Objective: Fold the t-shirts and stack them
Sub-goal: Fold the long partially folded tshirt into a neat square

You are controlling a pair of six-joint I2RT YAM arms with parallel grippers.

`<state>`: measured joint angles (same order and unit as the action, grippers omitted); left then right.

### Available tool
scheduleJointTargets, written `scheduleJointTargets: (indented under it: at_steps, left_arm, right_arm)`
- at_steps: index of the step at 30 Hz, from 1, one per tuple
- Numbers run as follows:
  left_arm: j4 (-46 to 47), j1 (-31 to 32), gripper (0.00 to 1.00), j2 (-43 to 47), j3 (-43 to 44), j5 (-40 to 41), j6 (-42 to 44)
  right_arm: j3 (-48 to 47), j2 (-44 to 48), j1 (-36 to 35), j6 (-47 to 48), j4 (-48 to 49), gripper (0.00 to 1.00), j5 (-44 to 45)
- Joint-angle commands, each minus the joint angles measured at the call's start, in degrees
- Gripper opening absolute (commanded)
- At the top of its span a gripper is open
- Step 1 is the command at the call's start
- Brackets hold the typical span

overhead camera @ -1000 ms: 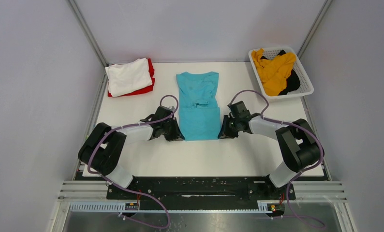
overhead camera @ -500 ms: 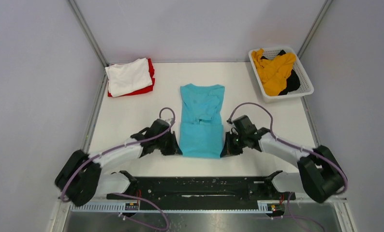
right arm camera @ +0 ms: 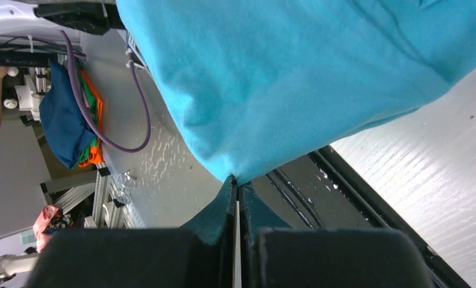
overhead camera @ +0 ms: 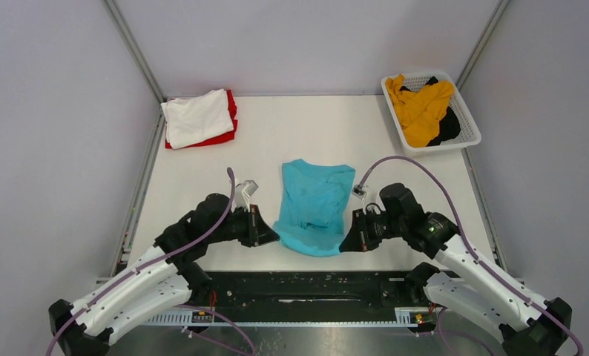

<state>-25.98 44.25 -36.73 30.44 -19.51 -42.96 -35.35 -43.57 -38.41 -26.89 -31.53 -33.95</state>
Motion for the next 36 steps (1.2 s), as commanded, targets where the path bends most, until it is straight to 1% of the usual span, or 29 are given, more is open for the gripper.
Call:
scheduleJointTargets:
  at_steps: [1,3,6,9,12,16,19,21,25,29,33,36]
  left_arm:
    - [5.59,0.07,0.00,-0.67,5.99,5.87,2.90]
    - [4.81,-0.30,0.00,-3.01,7.85,9.02,3.83]
    - [2.92,-2.08,0.00,-8.06,12.17,13.00,6.18]
    - [7.98,-4.75,0.00,-12.02,13.47,15.45,5.53]
    - [10.34,-8.38,0.00,-18.39,16.10,16.10,5.51]
    - [12.94,-12.51,0.00,-26.79,20.10,13.50,6.32]
    - [12.77,-14.64,0.00,-33.00,24.25,14.46,7.43]
    - [13.34,-15.66,0.00,-36.73,26.60,13.42,8.29]
    - [14.70,-17.18,0.00,-44.50,31.44,10.69,8.92]
    - [14.07,-18.52,0.00,-51.55,36.45,10.32,9.03]
    - [13.89,-19.74,0.00,-59.17,41.81,10.07,9.23]
    - [12.37,-20.47,0.00,-66.53,46.97,9.53,9.33]
  right_arm:
    - [-5.92,-0.86,2.65,2.54,-0.27,0.00,1.06]
    - [-7.45,-0.93,5.29,2.53,0.56,0.00,1.11]
    - [-8.53,-3.49,11.96,1.98,1.34,0.00,-2.90]
    - [-8.65,-7.13,14.48,0.83,4.68,0.00,-4.23]
    - [-10.46,-12.10,17.36,-0.35,5.85,0.00,-3.55]
    - [-13.13,-16.77,21.44,-1.23,8.09,0.00,0.30]
    - [-15.30,-21.13,23.30,-1.68,8.21,0.00,0.93]
    - [-16.26,-23.57,24.32,-1.84,8.63,0.00,1.32]
    - [-18.92,-28.74,26.73,-2.65,10.72,0.00,1.45]
    - [-22.54,-35.81,28.77,-2.55,11.68,0.00,2.38]
    - [-25.40,-42.55,30.15,-3.12,13.30,0.00,5.08]
    - [-28.67,-48.33,30.85,-2.99,14.46,0.00,7.44]
